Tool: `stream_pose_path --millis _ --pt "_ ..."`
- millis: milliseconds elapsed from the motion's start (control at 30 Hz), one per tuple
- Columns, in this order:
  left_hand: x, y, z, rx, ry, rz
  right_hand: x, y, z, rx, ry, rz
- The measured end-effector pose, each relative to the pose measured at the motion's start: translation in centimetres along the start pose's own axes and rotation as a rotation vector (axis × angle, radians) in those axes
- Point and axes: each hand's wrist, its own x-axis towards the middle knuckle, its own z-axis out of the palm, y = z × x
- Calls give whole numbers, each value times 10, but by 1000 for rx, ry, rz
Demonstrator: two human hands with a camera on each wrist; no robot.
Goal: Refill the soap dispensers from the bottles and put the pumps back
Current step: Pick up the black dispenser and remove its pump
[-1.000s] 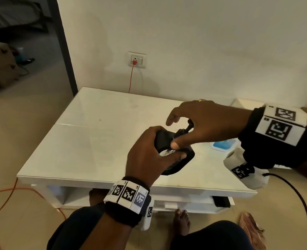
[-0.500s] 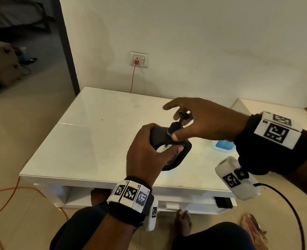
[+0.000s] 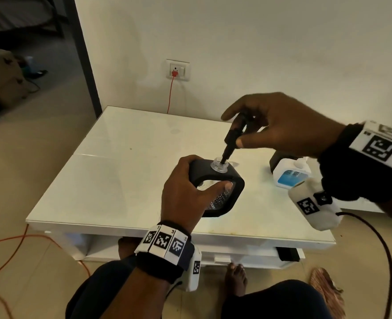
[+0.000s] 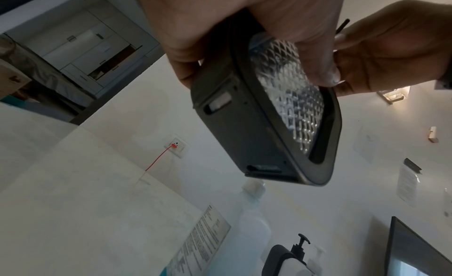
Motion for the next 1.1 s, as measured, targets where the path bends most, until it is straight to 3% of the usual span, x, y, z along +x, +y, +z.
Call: stream_pose_path --millis 300,667,767,967,1033,1100 --pt "4 -5 -3 -51 36 -41 -9 11 -25 182 194 25" --pt "6 -10 -3 -127 81 -65 -32 73 -12 315 272 163" --pt "8 -15 -1 -148 95 -68 -44 108 3 391 311 286" --pt "13 -29 7 -150 71 -88 -41 185 62 827 561 661" --pt "16 -34 7 -137 78 -101 -28 216 88 805 513 802" --pt "20 -38 5 -129 95 -118 -14 247 110 641 391 922"
